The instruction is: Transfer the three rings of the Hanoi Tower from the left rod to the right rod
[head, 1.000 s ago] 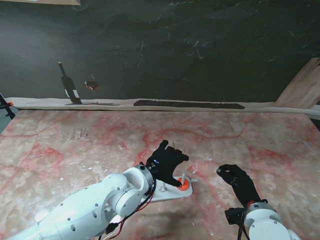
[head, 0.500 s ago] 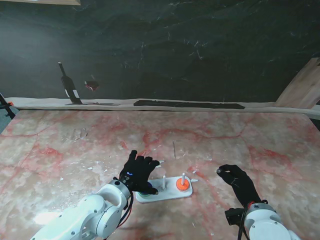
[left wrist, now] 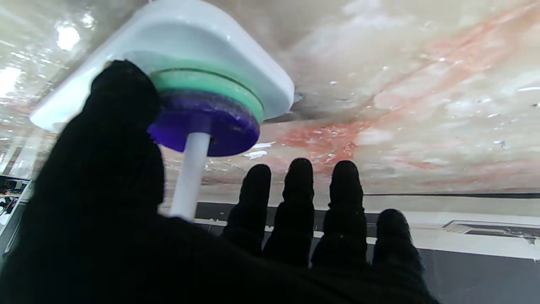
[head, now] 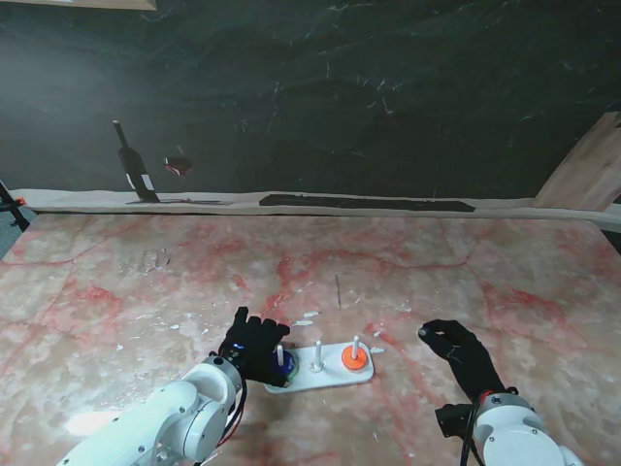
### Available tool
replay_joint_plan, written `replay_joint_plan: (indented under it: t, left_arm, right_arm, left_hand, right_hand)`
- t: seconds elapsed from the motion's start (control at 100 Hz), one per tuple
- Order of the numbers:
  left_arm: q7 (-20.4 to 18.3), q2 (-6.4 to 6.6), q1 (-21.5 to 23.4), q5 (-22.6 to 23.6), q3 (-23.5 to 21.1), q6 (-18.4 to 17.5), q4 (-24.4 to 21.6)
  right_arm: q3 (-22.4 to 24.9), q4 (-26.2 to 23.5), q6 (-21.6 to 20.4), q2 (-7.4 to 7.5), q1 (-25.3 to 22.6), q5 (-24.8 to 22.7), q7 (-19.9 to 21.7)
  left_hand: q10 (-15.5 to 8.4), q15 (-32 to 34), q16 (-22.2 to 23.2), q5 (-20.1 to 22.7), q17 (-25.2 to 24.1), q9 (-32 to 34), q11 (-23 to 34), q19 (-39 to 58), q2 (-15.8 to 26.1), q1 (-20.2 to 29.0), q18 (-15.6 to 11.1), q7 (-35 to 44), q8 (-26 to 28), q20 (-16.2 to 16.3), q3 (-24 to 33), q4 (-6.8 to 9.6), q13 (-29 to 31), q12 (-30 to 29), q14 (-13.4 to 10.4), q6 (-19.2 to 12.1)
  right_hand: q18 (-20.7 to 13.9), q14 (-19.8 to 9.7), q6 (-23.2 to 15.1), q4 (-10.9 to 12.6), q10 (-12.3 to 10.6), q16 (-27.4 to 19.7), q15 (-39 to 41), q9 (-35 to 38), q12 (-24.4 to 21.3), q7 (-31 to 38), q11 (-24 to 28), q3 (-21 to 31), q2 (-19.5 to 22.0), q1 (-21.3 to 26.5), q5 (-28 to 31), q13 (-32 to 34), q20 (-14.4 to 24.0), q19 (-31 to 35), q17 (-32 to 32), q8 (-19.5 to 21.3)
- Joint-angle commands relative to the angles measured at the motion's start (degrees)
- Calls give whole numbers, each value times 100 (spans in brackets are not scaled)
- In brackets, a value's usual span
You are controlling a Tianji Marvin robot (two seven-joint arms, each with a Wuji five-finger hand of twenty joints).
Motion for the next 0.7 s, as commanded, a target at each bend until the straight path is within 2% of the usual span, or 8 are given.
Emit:
replay_joint_plan:
  t: [0.0, 0.37, 0.57, 0.69]
  left_arm:
    - [-71, 30, -25, -59, -12, -43, 39]
    - [-45, 26, -82, -136, 13, -200, 91]
    - [-86, 41, 32, -87, -70, -280, -62]
    - [-247, 68, 69, -58, -94, -328, -158]
  right_arm:
    - [-23, -5, -10, -3, -22, -13, 12]
    - [-30, 13, 5, -2, 4, -4, 27]
    - [-34, 10, 13, -1, 8, 3, 30]
    - [-34, 12, 17, 2, 11, 7, 44]
  left_hand:
    - [-258, 88, 65, 133, -59, 177, 74, 12, 32, 163, -8, 103, 108, 121, 82, 32, -63, 96, -46, -15]
    - [-253, 235, 164, 501, -32, 615, 223, 153, 42, 81, 12, 376, 280, 154, 329, 44, 143, 366, -66, -64]
    - [-84, 67, 70, 487, -54, 452, -312, 102, -60, 21, 27, 131, 123, 9, 313, -24, 23, -126, 2, 3]
    - [33, -65, -6, 453, -79, 216, -478, -22, -252, -18, 34, -4, 1, -39, 370, -76, -101, -362, 43, 48]
  right_hand:
    - [1, -29, -19, 152, -46, 37, 19, -118, 25, 28, 47, -130, 92, -42, -119, -93, 100, -66, -70, 3]
    - [-1, -32, -15, 155, -54, 38, 21, -120, 26, 30, 49, -133, 96, -33, -126, -94, 104, -71, -70, 2]
    - [-3, -31, -15, 155, -53, 37, 20, -114, 26, 29, 50, -135, 96, -34, -125, -98, 106, -73, -70, 0]
    - [-3, -36, -11, 155, -54, 37, 19, -115, 27, 28, 51, -138, 98, -35, -124, -99, 107, -74, -69, 0]
